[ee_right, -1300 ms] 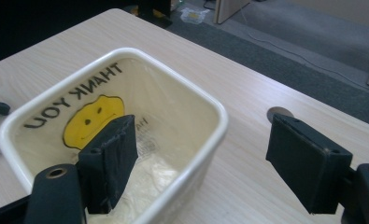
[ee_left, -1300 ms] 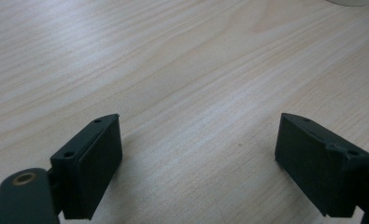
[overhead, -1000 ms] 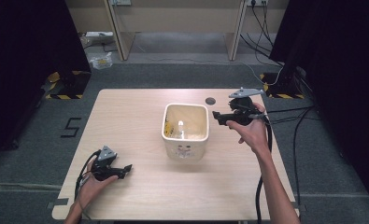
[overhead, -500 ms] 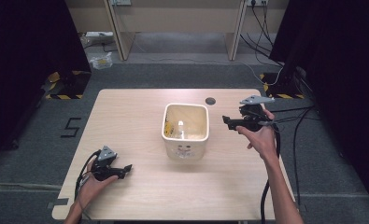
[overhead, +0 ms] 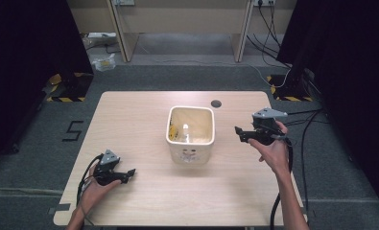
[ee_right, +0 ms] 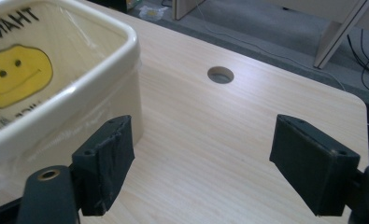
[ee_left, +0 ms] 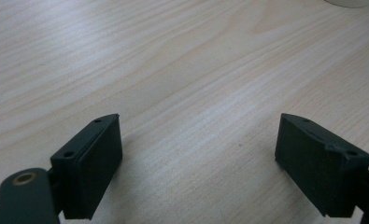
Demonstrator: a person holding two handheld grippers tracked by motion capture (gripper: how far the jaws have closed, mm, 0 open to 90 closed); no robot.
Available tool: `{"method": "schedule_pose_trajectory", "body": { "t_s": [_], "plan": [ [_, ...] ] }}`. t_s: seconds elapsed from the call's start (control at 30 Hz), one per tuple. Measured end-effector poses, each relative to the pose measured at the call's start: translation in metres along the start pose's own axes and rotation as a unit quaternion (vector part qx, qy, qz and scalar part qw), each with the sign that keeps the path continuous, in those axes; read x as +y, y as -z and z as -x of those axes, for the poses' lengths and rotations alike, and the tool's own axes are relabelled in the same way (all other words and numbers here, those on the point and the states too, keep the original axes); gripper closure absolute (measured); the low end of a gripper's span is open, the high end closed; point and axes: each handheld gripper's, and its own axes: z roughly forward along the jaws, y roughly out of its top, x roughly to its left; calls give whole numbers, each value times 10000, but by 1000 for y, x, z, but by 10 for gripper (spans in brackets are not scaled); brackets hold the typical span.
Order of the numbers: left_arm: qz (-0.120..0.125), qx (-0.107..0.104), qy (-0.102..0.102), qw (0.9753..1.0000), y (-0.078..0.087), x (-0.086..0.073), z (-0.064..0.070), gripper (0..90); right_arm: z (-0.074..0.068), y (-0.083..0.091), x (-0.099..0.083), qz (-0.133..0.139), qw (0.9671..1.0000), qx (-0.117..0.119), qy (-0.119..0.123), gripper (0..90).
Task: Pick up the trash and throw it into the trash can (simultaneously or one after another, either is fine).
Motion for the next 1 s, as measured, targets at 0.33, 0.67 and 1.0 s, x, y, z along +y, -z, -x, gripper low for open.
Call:
{"method": "schedule_pose_trajectory", "body": {
  "t_s": [0.33, 0.67, 1.0],
  "plan": [
    [-2, 15, -30, 10000, 0, 0, 1, 140, 4, -6, -31, -124, 9999, -65, -46, 183],
    [5, 46, 11, 10000, 0, 0, 1, 144, -6, -14, -49, -237, 9997, -42, 101, 175],
    [0, 46, 24, 10000, 0, 0, 1, 145, -15, -22, -60, -218, 9994, 245, -65, 175]
  ]
}}
